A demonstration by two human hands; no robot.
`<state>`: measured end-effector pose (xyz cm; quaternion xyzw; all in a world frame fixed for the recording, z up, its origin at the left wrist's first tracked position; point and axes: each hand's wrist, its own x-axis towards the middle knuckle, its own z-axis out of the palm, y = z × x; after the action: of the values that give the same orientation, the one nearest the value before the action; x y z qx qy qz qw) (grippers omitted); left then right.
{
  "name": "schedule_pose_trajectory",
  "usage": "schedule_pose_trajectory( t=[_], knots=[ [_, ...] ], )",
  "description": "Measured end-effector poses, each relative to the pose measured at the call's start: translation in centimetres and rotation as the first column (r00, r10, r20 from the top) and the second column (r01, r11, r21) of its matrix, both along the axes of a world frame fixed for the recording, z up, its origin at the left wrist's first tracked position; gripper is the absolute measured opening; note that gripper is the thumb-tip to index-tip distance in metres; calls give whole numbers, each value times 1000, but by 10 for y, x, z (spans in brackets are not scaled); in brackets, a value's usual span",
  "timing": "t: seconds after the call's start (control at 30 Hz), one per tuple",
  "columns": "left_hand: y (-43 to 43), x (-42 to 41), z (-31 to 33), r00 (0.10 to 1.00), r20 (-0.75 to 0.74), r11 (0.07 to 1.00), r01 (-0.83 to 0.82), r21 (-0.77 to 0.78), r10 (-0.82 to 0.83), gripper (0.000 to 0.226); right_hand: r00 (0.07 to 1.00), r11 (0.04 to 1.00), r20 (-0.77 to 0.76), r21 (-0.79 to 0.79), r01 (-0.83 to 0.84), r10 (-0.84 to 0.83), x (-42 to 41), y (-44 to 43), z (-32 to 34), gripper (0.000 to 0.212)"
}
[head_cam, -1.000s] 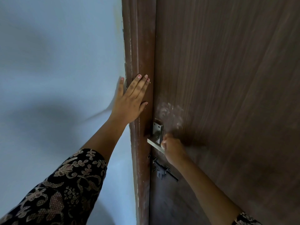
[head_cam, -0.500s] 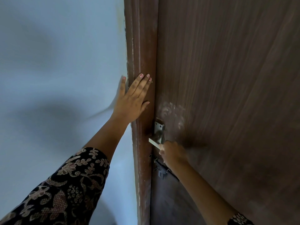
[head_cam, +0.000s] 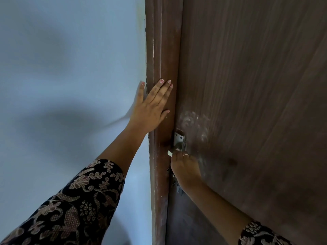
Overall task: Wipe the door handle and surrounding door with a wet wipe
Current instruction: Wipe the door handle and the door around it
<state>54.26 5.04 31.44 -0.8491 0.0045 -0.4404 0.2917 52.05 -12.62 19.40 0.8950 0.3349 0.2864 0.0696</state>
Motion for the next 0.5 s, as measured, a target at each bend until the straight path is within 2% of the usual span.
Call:
schedule_pose_trajectory(
  t=[0.2, 0.3, 0.37, 0.43, 0.5],
  knots=[
    [-2, -3, 1, 999, -20, 999, -34, -11, 33, 72, 975, 971, 220, -238, 16, 38, 1, -21, -28, 67],
    [-4, -4, 1, 999, -28, 999, -32, -17, 32, 72, 955, 881, 284, -470, 59, 88, 1, -40, -35, 68],
    [-5, -5, 1, 999, -23, 999, -27, -19, 27, 72, 947, 824, 294, -564, 62, 131, 1, -45, -35, 67],
    [-5, -5, 1, 999, -23, 999, -25, -22, 25, 71, 934, 804, 318, -592, 63, 161, 5, -40, -29, 69],
    [-4, -5, 1, 1000, -20, 999, -24, -22, 23, 71, 933, 828, 310, -561, 22, 185, 9, -25, -20, 66]
  ],
)
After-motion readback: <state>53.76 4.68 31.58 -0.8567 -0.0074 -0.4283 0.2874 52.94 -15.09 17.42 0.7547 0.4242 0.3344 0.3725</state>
